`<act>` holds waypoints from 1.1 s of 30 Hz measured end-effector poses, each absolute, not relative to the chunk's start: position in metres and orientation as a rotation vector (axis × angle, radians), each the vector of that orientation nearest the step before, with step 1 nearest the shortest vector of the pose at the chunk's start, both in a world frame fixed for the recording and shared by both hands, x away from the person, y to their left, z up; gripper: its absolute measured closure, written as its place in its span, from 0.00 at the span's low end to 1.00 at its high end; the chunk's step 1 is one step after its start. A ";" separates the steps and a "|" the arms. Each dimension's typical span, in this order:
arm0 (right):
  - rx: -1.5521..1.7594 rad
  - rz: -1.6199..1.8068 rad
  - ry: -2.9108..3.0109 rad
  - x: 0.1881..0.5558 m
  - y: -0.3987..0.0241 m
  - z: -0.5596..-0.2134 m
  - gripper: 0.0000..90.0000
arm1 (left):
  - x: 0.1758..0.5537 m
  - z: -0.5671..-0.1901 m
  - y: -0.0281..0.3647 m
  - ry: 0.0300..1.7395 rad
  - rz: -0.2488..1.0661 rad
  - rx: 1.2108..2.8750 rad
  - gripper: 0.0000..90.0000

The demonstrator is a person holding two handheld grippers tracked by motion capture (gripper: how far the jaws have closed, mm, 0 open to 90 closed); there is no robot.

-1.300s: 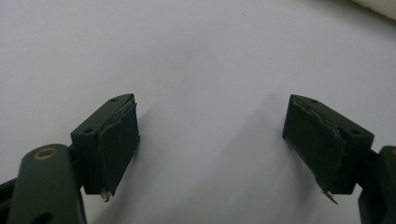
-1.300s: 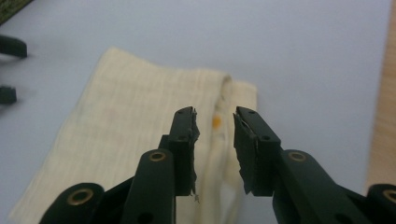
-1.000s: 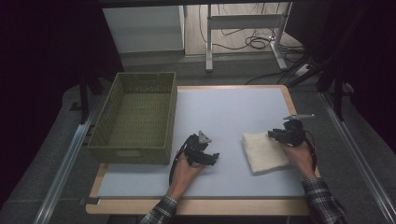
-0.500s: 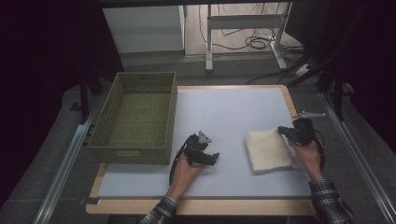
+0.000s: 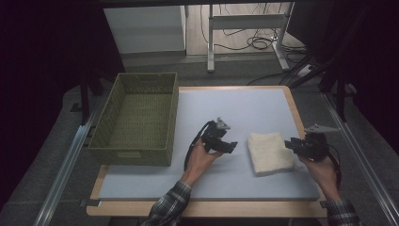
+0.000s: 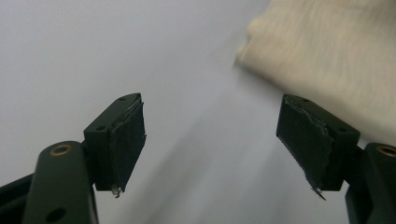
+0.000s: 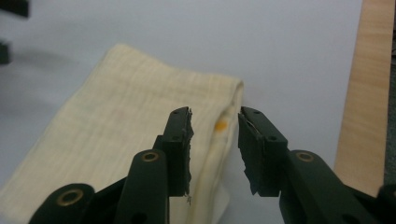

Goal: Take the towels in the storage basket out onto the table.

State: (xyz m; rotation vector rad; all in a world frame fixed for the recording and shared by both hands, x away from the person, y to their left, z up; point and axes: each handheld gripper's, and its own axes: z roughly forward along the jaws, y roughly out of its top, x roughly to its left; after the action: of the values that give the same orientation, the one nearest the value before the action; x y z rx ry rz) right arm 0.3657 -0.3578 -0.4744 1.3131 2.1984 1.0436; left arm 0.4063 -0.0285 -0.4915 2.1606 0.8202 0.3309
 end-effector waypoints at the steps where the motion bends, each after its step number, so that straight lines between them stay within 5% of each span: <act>1: 1.316 1.041 2.203 0.360 -0.360 -0.475 0.69 | 0.412 -0.490 -0.037 0.813 0.324 2.160 0.27; 9: 1.333 1.009 2.228 0.335 -0.367 -0.491 0.61 | 0.439 -0.504 -0.084 0.820 0.286 2.179 0.34; 20: 1.353 0.988 2.244 0.332 -0.369 -0.517 0.55 | 0.445 -0.528 -0.086 0.841 0.232 2.200 0.43; 26: 1.413 1.078 2.302 0.330 -0.366 -0.517 0.88 | 0.440 -0.528 -0.089 0.858 0.208 2.184 0.58; 28: 1.436 1.105 2.311 0.331 -0.368 -0.518 0.90 | 0.440 -0.527 -0.088 0.848 0.166 2.182 0.67; 30: 1.453 1.117 2.312 0.332 -0.369 -0.518 0.92 | 0.441 -0.528 -0.087 0.821 0.092 2.171 0.87; 33: 1.441 1.090 2.325 0.332 -0.367 -0.515 0.92 | 0.440 -0.525 -0.088 0.786 0.128 2.191 0.93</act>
State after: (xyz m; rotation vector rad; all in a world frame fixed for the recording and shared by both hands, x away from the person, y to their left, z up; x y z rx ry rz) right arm 0.3317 -0.3673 -0.5145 1.4411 2.3253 1.0898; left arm 0.4398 -0.0884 -0.5251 2.1913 0.7862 0.1280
